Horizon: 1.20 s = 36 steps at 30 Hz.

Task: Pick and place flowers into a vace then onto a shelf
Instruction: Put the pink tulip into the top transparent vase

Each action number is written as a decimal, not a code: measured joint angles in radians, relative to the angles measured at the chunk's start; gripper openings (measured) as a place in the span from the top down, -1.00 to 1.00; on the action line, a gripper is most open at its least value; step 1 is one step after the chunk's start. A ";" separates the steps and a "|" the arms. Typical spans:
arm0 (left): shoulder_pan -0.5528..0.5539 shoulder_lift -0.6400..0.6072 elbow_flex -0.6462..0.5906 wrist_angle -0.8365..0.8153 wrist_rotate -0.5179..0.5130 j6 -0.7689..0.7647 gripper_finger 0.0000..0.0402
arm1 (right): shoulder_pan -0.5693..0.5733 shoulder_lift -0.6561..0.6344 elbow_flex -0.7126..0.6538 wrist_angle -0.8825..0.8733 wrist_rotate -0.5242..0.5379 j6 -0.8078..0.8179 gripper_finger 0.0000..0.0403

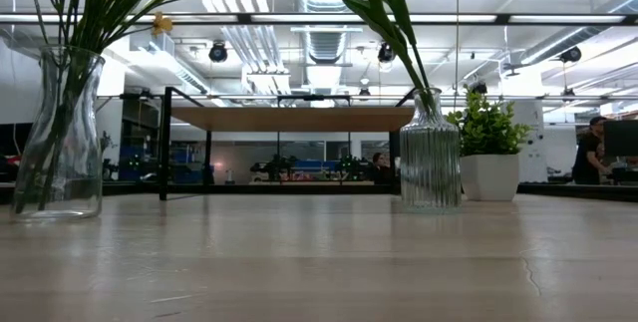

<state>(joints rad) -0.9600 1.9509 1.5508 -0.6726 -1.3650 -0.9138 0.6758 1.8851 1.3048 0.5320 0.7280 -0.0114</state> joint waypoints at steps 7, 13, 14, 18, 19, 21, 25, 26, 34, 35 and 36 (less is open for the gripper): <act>-0.007 -0.006 0.000 0.000 0.007 0.050 0.65 | 0.014 -0.006 0.000 -0.038 0.005 -0.021 0.94; -0.050 -0.052 0.000 -0.002 0.008 0.052 0.40 | 0.042 -0.057 0.000 -0.253 0.016 0.100 0.94; -0.059 -0.062 0.000 -0.004 0.010 0.052 0.38 | 0.049 -0.066 0.000 -0.299 0.028 0.128 0.94; -0.102 -0.098 0.000 -0.011 0.010 0.052 0.37 | 0.078 -0.107 0.000 -0.492 0.100 0.244 0.94; -0.113 -0.106 0.000 -0.012 0.011 0.052 0.36 | 0.088 -0.122 0.000 -0.546 0.115 0.283 0.94; -0.138 -0.122 0.000 -0.020 0.011 0.052 0.36 | 0.108 -0.155 0.000 -0.660 0.142 0.369 0.94; -0.176 -0.151 0.000 -0.048 0.009 0.052 0.36 | 0.147 -0.223 0.000 -0.866 0.203 0.528 0.94; -0.182 -0.153 0.000 -0.057 0.006 0.052 0.36 | 0.157 -0.237 0.000 -0.904 0.232 0.563 0.94; -0.192 -0.155 0.000 -0.064 0.004 0.052 0.36 | 0.204 -0.378 0.000 -1.213 0.364 0.789 0.94; -0.192 -0.155 -0.001 -0.065 0.004 0.052 0.36 | 0.204 -0.396 0.000 -1.240 0.368 0.807 0.94; -0.192 -0.155 -0.001 -0.067 0.004 0.052 0.36 | 0.204 -0.416 0.000 -1.264 0.371 0.824 0.94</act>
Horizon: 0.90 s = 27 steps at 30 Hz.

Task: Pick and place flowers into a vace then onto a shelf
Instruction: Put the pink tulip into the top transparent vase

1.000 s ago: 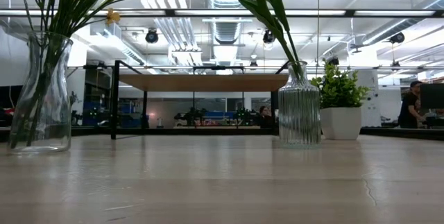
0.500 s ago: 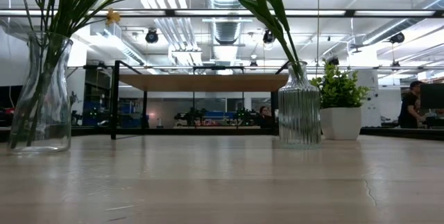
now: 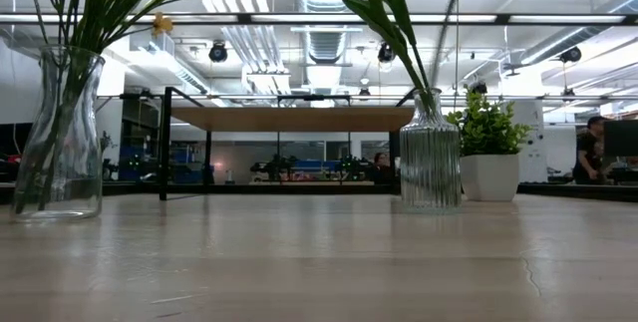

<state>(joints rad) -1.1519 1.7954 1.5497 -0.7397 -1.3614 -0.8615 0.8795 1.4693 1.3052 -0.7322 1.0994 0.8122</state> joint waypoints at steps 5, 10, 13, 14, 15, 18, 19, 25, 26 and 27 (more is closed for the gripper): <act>0.000 0.000 -0.001 -0.004 0.000 0.000 0.36 | 0.000 -0.081 0.000 -0.080 0.034 0.027 0.94; 0.000 0.000 -0.001 -0.005 0.000 0.000 0.36 | -0.008 -0.157 0.000 -0.132 0.057 0.027 0.94; 0.000 0.000 -0.001 -0.005 0.000 0.000 0.36 | -0.018 -0.197 0.000 -0.156 0.066 0.026 0.94; 0.000 0.000 -0.001 -0.005 0.000 0.000 0.36 | -0.022 -0.208 0.000 -0.167 0.076 0.026 0.94; 0.000 0.000 -0.001 -0.005 0.000 0.000 0.36 | -0.028 -0.217 0.000 -0.178 0.083 0.027 0.94; 0.001 0.000 -0.001 -0.011 0.000 0.000 0.36 | -0.054 -0.238 0.000 -0.195 0.083 0.026 0.94; 0.001 0.000 -0.001 -0.011 0.000 0.000 0.36 | -0.062 -0.240 0.000 -0.196 0.083 0.027 0.94; 0.001 0.000 -0.001 -0.011 0.000 0.000 0.36 | -0.107 -0.238 0.000 -0.207 0.053 0.031 0.94; 0.001 0.000 -0.001 -0.011 0.000 0.000 0.36 | -0.112 -0.236 0.000 -0.208 0.040 0.038 0.94; 0.001 0.000 -0.001 -0.011 0.000 0.000 0.36 | -0.118 -0.231 -0.002 -0.207 0.026 0.049 0.94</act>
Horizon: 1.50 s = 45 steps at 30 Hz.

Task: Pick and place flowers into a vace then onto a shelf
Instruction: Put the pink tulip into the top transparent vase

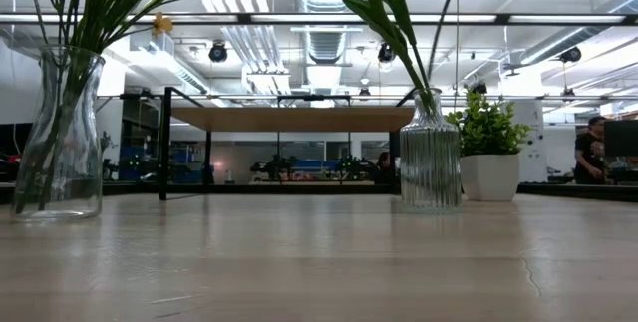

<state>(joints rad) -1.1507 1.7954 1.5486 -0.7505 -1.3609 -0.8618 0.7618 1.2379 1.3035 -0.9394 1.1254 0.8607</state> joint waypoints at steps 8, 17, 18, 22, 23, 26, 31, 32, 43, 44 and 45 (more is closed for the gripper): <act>0.000 0.000 -0.025 -0.001 0.000 -0.006 0.36 | -0.009 0.032 -0.005 -0.001 -0.023 0.015 0.94; 0.000 0.000 -0.033 -0.001 0.000 -0.011 0.36 | -0.017 0.041 -0.012 0.000 -0.028 0.053 0.94; 0.000 0.000 -0.033 -0.001 -0.001 -0.011 0.36 | -0.019 0.041 -0.017 0.000 -0.032 0.061 0.94; 0.000 0.000 -0.033 -0.001 -0.002 -0.011 0.36 | -0.042 0.041 -0.045 0.001 -0.070 0.098 0.94; 0.000 0.000 -0.033 -0.001 -0.004 -0.011 0.36 | -0.052 0.041 -0.054 0.002 -0.087 0.104 0.94; 0.000 0.000 -0.033 -0.001 -0.006 -0.011 0.36 | -0.084 0.041 -0.084 0.002 -0.125 0.126 0.94; 0.000 0.000 -0.033 -0.001 -0.007 -0.011 0.36 | -0.137 0.041 -0.133 0.028 -0.137 0.135 0.94; 0.000 0.000 -0.033 -0.001 -0.007 -0.011 0.36 | -0.147 0.041 -0.143 0.040 -0.140 0.134 0.94; 0.000 0.000 -0.033 -0.006 -0.007 -0.011 0.36 | -0.229 0.042 -0.264 0.328 -0.218 -0.029 0.95; 0.000 0.000 -0.033 -0.006 -0.007 -0.011 0.36 | -0.232 0.042 -0.275 0.356 -0.222 -0.047 0.95; 0.000 0.000 -0.033 -0.006 -0.008 -0.011 0.36 | -0.233 0.042 -0.285 0.376 -0.226 -0.060 0.95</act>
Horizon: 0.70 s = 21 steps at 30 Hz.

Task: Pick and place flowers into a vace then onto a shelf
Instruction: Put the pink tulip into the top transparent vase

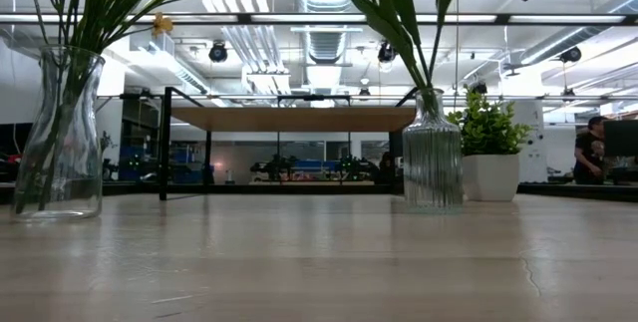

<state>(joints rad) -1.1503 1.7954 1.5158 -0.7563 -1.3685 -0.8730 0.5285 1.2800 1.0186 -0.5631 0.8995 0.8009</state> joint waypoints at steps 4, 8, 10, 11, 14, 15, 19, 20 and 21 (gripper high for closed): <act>0.000 0.000 0.000 0.000 0.000 0.000 0.36 | -0.007 0.000 -0.024 0.025 -0.019 -0.012 0.95; 0.000 0.000 0.000 -0.003 0.000 0.000 0.36 | -0.006 0.005 -0.047 0.023 -0.021 0.014 0.94; 0.000 0.000 0.000 -0.007 0.000 0.000 0.36 | -0.006 0.005 -0.053 0.025 -0.015 0.012 0.92; 0.000 0.000 0.000 -0.012 0.000 0.000 0.36 | -0.006 0.005 -0.058 0.024 -0.013 0.011 0.89; 0.001 0.000 0.000 -0.012 0.000 0.000 0.36 | -0.006 0.005 -0.060 0.024 -0.013 0.011 0.74; 0.001 0.000 0.000 -0.012 0.000 0.000 0.36 | -0.005 0.005 -0.060 0.024 -0.014 0.011 0.67; 0.001 0.000 0.000 -0.014 0.000 0.000 0.36 | -0.003 0.005 -0.046 0.021 -0.052 -0.001 0.36; 0.001 0.000 0.000 -0.014 0.000 0.000 0.36 | -0.003 0.005 -0.040 0.022 -0.069 -0.015 0.28; 0.001 0.000 0.000 -0.014 0.000 0.000 0.36 | -0.002 0.004 -0.035 0.022 -0.089 -0.027 0.21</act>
<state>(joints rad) -1.1496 1.7954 1.5158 -0.7704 -1.3685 -0.8727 0.5262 1.2843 0.9838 -0.5415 0.8104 0.7744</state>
